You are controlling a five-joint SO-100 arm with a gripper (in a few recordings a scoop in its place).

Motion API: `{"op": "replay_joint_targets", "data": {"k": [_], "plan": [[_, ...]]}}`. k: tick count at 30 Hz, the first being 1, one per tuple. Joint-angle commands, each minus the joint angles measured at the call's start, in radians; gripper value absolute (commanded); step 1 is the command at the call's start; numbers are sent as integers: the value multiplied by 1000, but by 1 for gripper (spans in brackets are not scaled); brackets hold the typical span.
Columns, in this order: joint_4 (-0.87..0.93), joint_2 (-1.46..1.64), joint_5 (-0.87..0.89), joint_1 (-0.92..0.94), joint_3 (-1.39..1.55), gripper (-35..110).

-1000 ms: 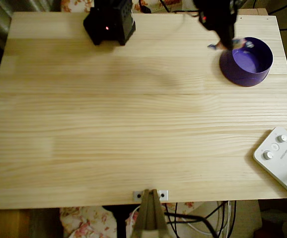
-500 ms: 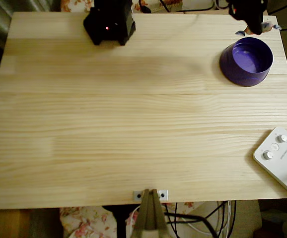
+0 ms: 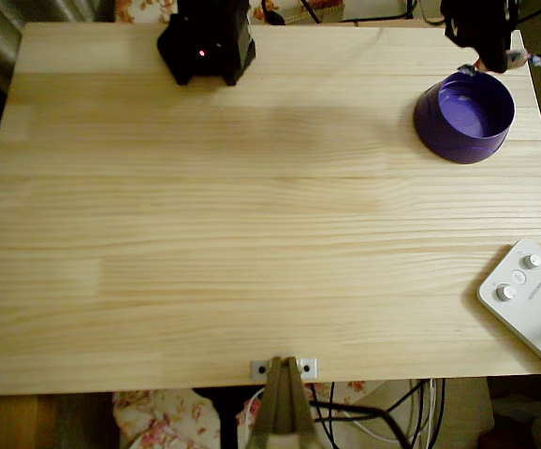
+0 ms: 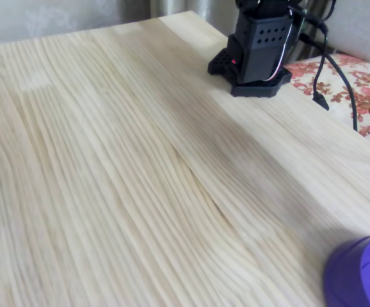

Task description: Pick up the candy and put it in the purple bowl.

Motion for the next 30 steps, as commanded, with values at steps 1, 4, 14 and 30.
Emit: {"op": "replay_joint_targets", "data": {"k": [1, 4, 14, 30], "plan": [[-29, 25, 17, 3, -91, 9], [-29, 17, 21, 9, -91, 13], [-8, 31, 20, 18, -94, 13], [209, 104, -120, 195, -44, -1]]}}
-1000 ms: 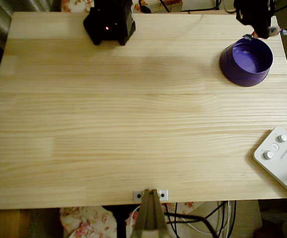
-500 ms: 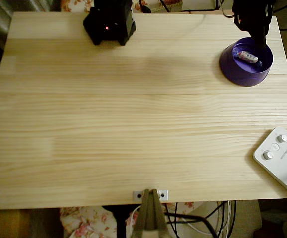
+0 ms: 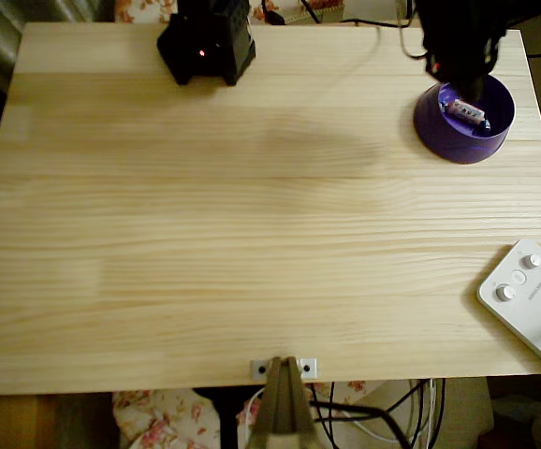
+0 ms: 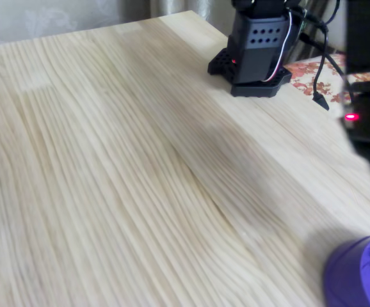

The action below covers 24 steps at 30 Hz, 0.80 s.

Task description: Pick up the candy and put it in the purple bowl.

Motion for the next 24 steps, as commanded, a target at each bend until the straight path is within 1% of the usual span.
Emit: {"op": "replay_joint_targets", "data": {"k": [1, 4, 8, 24], "plan": [[83, 115, 5, 55, -38, -1], [103, 176, 2, 120, 21, -1], [80, 301, -14, 221, 126, -1], [92, 594, 8, 699, 365, -1]]}}
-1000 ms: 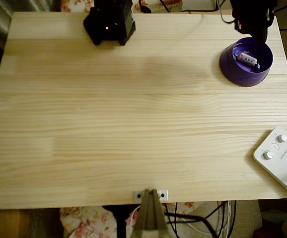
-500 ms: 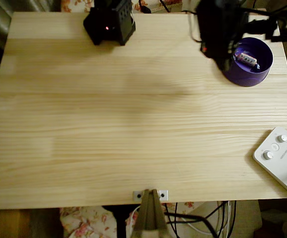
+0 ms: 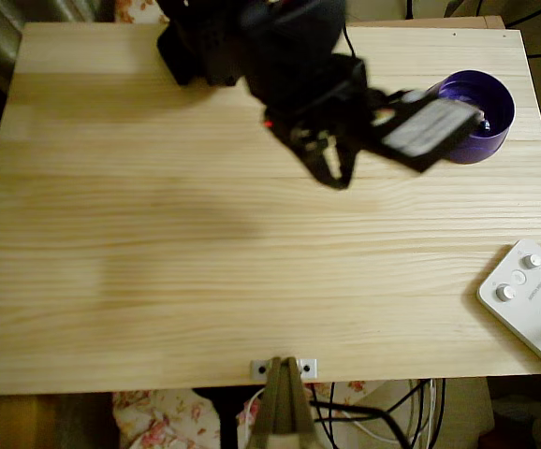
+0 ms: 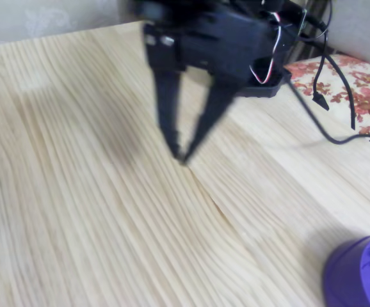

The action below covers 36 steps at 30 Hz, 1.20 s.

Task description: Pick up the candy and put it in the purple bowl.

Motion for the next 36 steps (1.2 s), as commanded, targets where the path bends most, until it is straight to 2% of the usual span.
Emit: {"op": "replay_joint_targets", "data": {"k": [1, 15, 26, 36], "plan": [[5, 178, 14, 115, 15, -1], [61, 600, 57, 591, 328, -1], [138, 1035, 34, 773, 620, -1], [195, 1160, 32, 796, 739, -1]]}}
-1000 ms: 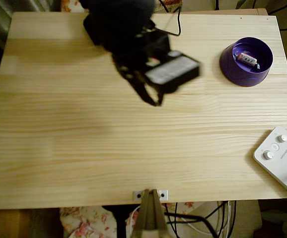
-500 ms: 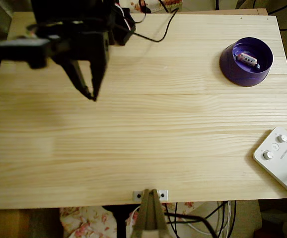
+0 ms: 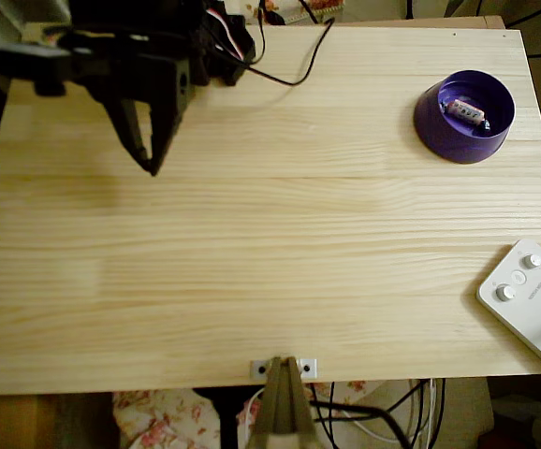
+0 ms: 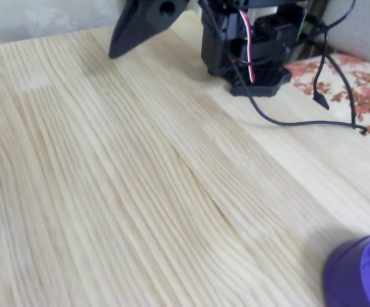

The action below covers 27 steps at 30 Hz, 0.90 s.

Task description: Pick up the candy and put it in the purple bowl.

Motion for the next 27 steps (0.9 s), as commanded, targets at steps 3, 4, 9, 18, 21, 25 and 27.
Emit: {"op": "replay_joint_targets", "data": {"k": [3, 4, 9, 18, 21, 25, 27], "plan": [[8, 46, 15, 20, 15, -1], [5, 46, 15, 17, 28, -1], [-32, 46, 44, -6, 103, -1], [-31, 44, 35, -11, 103, -1], [-31, 44, 32, -14, 103, -1], [-31, 44, 32, -14, 103, -1], [-31, 44, 32, -14, 103, -1]]}}
